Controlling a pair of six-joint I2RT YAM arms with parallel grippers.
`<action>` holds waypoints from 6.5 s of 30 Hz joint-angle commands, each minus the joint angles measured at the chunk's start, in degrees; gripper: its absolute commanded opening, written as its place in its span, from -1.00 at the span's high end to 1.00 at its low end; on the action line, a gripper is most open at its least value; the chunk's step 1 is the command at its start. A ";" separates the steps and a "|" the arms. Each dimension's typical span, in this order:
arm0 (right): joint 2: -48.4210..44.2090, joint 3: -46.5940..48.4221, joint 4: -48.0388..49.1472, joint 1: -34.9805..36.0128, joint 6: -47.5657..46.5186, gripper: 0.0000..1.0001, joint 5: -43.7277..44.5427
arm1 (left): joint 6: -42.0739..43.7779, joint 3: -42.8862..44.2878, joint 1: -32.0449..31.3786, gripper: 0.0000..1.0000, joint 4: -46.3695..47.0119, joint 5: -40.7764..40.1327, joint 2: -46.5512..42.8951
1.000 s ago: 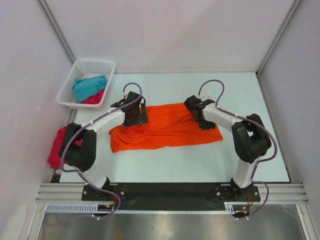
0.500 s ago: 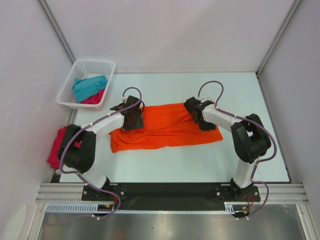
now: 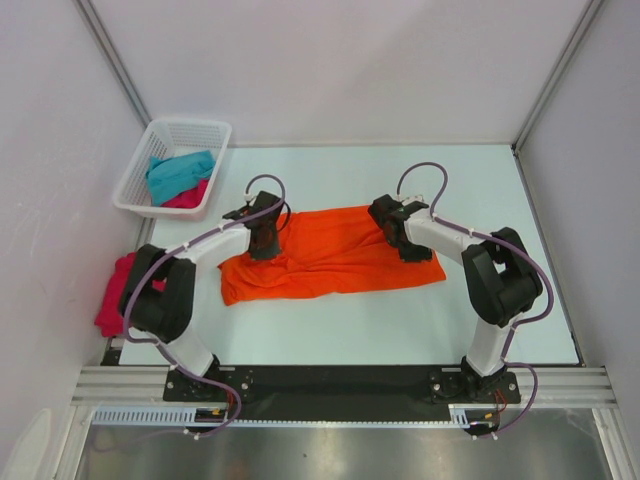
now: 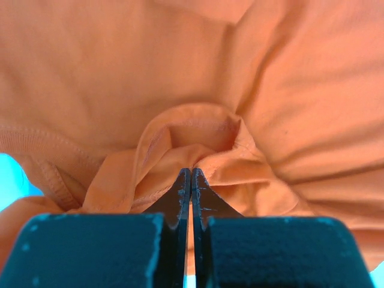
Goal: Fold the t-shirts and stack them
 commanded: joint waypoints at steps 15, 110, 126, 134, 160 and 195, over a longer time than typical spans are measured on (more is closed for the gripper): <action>0.76 1.68 -0.40 0.99 0.60 0.30 2.56 | 4.84 24.96 -0.23 0.99 -3.40 -7.33 14.79; 28.97 42.64 -5.76 -14.39 -6.70 1.00 -4.82 | -1.23 32.69 14.54 1.00 -0.77 -3.29 27.71; 22.83 43.43 -3.48 -14.22 -7.58 1.00 1.50 | -0.26 38.31 14.62 1.00 -4.89 -5.84 22.79; 19.22 42.82 -3.74 -14.22 -7.58 1.00 3.00 | 0.79 41.39 14.62 1.00 -7.71 -6.81 17.96; 32.48 49.67 -3.21 -13.95 -8.11 0.18 -9.13 | 1.93 40.95 14.45 1.00 -8.67 -5.75 15.58; 23.54 39.83 6.80 -13.51 -8.37 1.00 -4.48 | 2.46 37.88 14.36 1.00 -9.64 -4.87 8.56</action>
